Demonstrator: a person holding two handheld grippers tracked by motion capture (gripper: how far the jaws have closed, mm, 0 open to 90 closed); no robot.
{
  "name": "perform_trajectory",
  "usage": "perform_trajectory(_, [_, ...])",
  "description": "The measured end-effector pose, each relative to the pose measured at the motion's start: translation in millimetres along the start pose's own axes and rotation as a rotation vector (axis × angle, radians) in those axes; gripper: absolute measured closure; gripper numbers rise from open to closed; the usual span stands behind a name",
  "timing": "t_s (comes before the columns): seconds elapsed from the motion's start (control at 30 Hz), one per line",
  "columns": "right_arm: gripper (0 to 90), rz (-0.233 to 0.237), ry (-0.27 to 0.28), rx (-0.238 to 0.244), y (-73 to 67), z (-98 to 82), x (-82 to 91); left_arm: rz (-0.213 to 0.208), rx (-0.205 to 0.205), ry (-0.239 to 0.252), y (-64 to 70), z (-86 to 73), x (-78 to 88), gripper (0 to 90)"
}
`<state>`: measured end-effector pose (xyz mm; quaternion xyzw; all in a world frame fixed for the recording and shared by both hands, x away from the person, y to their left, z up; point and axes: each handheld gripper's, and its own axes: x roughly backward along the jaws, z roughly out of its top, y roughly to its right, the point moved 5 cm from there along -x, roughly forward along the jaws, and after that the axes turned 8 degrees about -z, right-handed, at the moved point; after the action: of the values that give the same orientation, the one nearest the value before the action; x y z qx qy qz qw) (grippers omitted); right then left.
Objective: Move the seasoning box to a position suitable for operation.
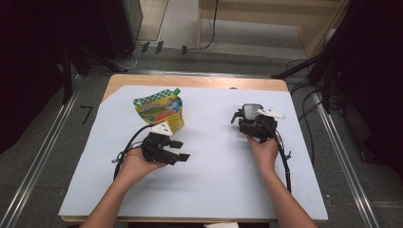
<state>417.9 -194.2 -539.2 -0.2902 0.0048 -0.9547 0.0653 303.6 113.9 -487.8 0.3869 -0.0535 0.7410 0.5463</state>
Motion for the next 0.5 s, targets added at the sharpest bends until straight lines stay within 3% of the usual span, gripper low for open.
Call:
perform_trajectory(0.33, [9.2,-0.029,0.046,-0.014,-2.8,1.8,-9.2,0.015,0.027,0.010,0.1,-8.3,8.2,40.8])
perform_trajectory(0.5, [8.7,-0.014,0.056,-0.027,-1.6,2.3,-12.8,0.019,0.039,0.015,-0.1,-10.9,10.8,40.7])
